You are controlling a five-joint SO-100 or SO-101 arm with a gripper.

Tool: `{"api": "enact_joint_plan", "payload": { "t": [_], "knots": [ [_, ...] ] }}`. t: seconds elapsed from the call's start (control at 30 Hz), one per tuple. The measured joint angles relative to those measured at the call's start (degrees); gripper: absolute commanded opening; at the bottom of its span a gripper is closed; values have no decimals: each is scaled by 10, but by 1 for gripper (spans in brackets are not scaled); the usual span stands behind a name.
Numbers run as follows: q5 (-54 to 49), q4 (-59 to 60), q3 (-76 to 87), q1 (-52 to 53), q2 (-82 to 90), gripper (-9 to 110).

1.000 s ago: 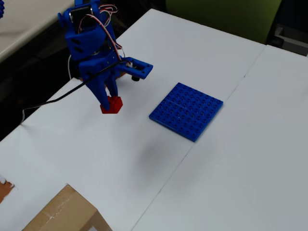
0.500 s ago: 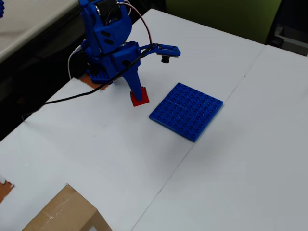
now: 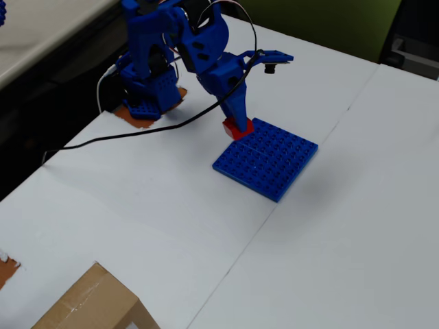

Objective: Pick up the 2x2 red block and go up the 8x8 blue block.

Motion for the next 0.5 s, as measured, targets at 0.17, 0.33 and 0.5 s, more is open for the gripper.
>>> {"api": "enact_joint_plan", "payload": {
  "t": [0.17,0.33,0.5],
  "knots": [
    [-39,18,-16,-33,-31,1],
    [-61,51,-39,-62,-45,1],
    [-77,78,-81,-76,-71,1]
  ]
}}
